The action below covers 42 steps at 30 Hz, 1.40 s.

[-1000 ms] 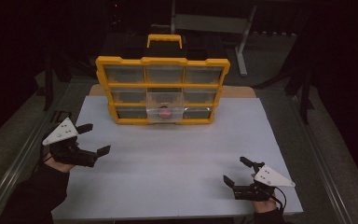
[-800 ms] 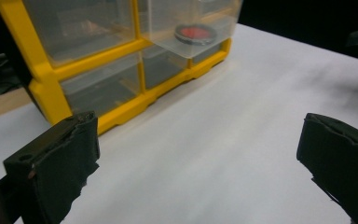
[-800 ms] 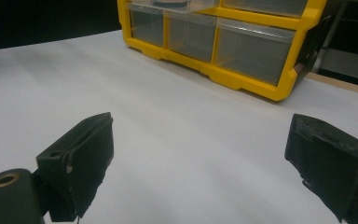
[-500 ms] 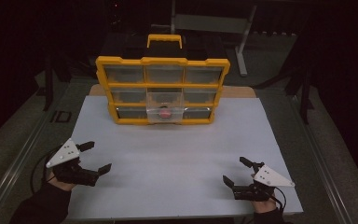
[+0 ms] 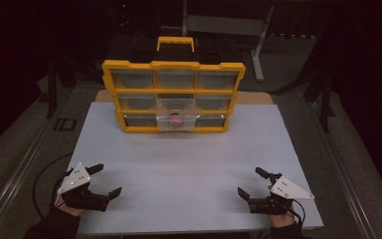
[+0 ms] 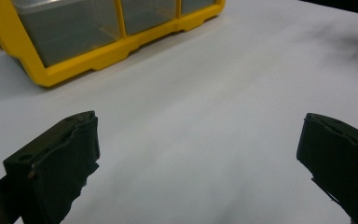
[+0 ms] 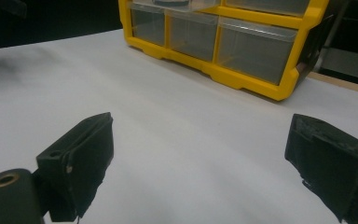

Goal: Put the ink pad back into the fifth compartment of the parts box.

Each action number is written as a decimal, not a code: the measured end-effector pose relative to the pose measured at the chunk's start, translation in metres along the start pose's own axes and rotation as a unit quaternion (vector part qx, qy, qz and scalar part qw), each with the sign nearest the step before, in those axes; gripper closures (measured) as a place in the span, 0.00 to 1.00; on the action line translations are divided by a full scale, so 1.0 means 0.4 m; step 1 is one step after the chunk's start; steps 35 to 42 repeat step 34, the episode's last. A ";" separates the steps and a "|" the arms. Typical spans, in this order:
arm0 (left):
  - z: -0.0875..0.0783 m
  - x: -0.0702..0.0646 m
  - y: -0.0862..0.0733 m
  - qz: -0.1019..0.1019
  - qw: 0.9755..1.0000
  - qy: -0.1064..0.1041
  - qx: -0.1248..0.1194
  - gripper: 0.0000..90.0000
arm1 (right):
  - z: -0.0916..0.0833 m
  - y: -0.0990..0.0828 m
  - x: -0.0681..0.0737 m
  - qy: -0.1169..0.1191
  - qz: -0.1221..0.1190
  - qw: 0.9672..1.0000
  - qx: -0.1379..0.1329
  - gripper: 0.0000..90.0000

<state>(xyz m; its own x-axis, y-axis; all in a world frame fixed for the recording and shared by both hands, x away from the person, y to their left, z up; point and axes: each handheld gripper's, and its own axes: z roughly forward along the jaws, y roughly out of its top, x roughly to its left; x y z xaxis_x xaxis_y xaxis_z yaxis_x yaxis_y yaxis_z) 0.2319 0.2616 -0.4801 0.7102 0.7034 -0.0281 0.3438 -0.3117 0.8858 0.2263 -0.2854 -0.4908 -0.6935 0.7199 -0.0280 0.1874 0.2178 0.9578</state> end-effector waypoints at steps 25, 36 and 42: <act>-0.002 -0.037 -0.056 0.001 0.999 0.044 -0.011 0.00 | 0.004 -0.003 0.003 0.003 -0.008 1.000 0.007 0.09; 0.002 -0.036 -0.058 -0.005 0.999 0.038 -0.014 0.00 | 0.005 -0.004 0.002 0.003 -0.007 1.000 0.008 0.09; 0.002 -0.036 -0.058 -0.005 0.999 0.038 -0.014 0.00 | 0.005 -0.004 0.002 0.003 -0.007 1.000 0.008 0.09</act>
